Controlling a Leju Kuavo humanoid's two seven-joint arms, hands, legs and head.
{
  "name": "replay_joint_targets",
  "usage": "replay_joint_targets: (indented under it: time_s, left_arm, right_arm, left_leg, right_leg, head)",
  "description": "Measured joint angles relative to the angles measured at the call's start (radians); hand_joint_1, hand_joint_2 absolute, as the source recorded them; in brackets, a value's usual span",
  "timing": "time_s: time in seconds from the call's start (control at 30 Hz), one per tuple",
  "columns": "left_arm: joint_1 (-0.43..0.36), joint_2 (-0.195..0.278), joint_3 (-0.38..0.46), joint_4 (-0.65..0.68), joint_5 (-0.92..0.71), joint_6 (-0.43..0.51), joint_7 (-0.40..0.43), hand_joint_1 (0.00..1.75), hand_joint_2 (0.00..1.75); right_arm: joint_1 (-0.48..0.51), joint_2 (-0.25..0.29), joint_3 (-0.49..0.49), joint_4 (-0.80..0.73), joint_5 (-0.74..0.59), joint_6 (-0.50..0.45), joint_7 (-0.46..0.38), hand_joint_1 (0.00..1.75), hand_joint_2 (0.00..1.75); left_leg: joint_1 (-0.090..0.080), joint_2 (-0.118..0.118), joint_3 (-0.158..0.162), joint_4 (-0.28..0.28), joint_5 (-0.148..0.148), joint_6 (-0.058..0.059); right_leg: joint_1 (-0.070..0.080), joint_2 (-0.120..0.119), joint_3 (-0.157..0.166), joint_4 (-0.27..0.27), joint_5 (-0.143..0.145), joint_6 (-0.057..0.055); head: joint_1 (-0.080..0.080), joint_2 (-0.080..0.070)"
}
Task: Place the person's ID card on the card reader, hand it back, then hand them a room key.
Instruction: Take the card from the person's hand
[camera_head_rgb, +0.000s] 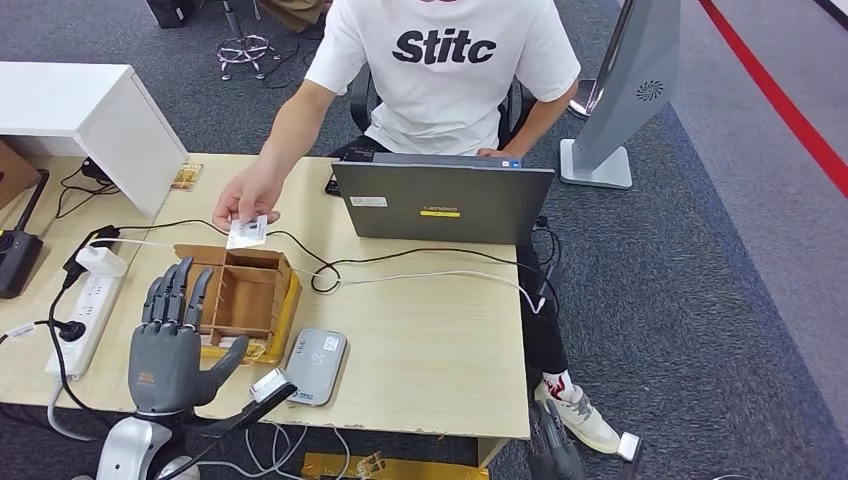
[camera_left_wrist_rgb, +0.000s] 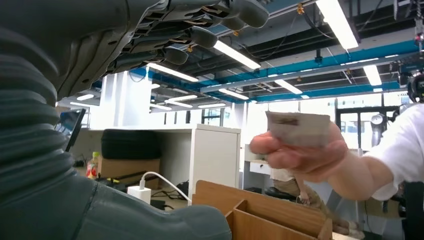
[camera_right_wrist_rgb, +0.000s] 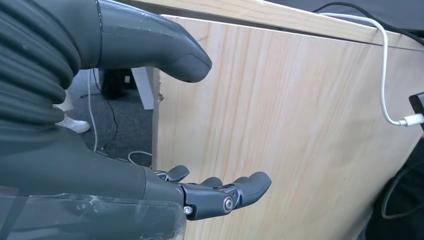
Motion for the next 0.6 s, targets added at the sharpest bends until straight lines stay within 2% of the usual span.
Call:
replay_joint_targets:
  time_s: [0.23, 0.6]
  left_arm:
    - [-0.074, 0.041, -0.063, 0.084, -0.112, -0.024, 0.093, 0.00, 1.75]
    - [-0.092, 0.062, -0.089, 0.125, -0.118, -0.027, 0.100, 0.00, 1.75]
  right_arm:
    - [-0.013, 0.008, 0.001, 0.000, 0.013, -0.012, 0.021, 0.00, 1.75]
    - [-0.016, 0.009, 0.002, 0.000, 0.012, -0.013, 0.022, 0.00, 1.75]
  left_leg:
    - [0.000, 0.000, 0.000, 0.000, 0.000, 0.000]
    - [0.000, 0.000, 0.000, 0.000, 0.000, 0.000]
  right_leg:
    - [0.000, 0.000, 0.000, 0.000, 0.000, 0.000]
    - [0.000, 0.000, 0.000, 0.000, 0.000, 0.000]
  head:
    - [0.000, 0.000]
    - [0.000, 0.000]
